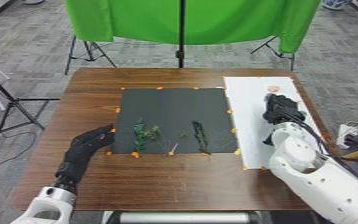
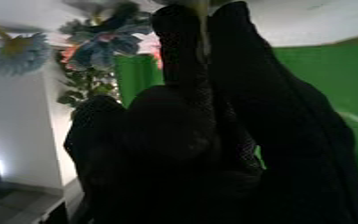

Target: Arrange flowers

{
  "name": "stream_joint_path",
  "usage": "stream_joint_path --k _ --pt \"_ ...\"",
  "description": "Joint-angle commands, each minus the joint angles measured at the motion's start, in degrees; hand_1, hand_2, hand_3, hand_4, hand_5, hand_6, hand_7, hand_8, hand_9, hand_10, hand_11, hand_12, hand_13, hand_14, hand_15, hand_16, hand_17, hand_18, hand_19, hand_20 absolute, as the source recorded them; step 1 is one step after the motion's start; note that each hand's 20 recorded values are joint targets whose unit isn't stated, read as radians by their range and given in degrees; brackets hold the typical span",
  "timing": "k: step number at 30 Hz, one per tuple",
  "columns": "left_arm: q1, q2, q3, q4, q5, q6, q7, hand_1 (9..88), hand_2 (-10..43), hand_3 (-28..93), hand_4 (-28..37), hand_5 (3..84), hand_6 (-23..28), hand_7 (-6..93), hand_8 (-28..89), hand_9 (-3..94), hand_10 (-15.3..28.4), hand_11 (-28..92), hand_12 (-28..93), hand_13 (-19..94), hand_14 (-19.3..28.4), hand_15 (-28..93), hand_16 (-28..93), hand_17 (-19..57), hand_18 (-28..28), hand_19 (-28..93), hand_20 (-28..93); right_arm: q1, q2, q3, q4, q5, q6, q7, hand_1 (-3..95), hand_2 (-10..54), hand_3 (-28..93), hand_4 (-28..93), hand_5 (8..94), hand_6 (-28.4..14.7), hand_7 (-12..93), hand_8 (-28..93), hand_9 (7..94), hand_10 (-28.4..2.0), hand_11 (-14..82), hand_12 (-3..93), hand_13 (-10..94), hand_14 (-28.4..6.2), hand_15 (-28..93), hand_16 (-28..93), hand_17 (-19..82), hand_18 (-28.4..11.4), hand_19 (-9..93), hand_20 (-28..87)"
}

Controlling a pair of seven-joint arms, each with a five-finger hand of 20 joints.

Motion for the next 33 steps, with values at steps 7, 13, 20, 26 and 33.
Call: stream_joint_path --k 7,13,20,26,33 --pt "1.3 0.01 1.90 0.48 -4.09 11.26 4.48 29.9 -1.2 61 -18.0 44.4 7.7 5.7 -4 41.2 15.1 18 12 31 19.8 25 -2 3.4 14.4 16 18 12.5 1.1 -6.7 -13.3 4.2 5.1 -9.0 63.9 -9.5 57 -14 79.2 -2.8 22 12 89.7 -10.1 10.7 41.8 91 -2.0 63 34 70 -8.3 93 57" --pt "1.8 0.41 2.68 -0.07 -10.96 16.46 5.65 21.1 4.4 62 -27.7 39.8 7.4 4.4 -4 39.2 15.1 16 11 29 18.9 23 -2 3.9 13.8 15 17 27.3 -7.3 -21.3 -11.6 11.7 2.4 -18.2 63.2 -9.5 58 -14 79.4 -2.1 22 12 90.2 -9.9 10.1 41.7 91 -1.7 64 35 70 -8.1 93 59" --pt "0.8 0.91 5.28 -0.61 -17.56 23.95 7.83 21.0 13.9 49 -28.3 37.6 8.2 2.6 -4 38.5 15.7 15 10 28 18.6 21 -2 3.6 13.2 14 17 35.7 -18.4 -35.1 -5.9 13.8 0.7 -24.6 62.7 -9.5 58 -15 79.1 -1.1 22 12 90.0 -9.1 9.4 41.8 91 -1.7 64 35 70 -8.3 93 60" --pt "1.6 1.31 4.53 -0.95 -17.32 22.16 7.45 19.6 14.6 50 -28.3 38.3 8.9 2.3 -4 37.5 16.0 14 9 27 18.6 22 -2 3.4 13.0 14 17 38.3 -24.5 -40.6 -0.6 13.5 -0.6 -25.4 61.9 -9.5 59 -16 78.8 -0.9 23 11 90.0 -8.8 9.2 42.0 90 -1.6 65 35 69 -8.5 93 62" --pt "1.1 1.65 4.88 -0.54 -15.79 20.63 7.67 17.9 12.9 52 -28.3 39.0 9.0 2.6 -4 37.5 16.2 15 10 27 18.6 22 -2 3.2 12.9 14 17 38.3 -28.1 -42.4 5.0 12.8 -3.0 -25.3 61.5 -9.5 59 -16 78.1 -0.6 24 10 89.3 -8.8 8.6 41.9 90 -1.7 66 35 69 -8.6 93 63"
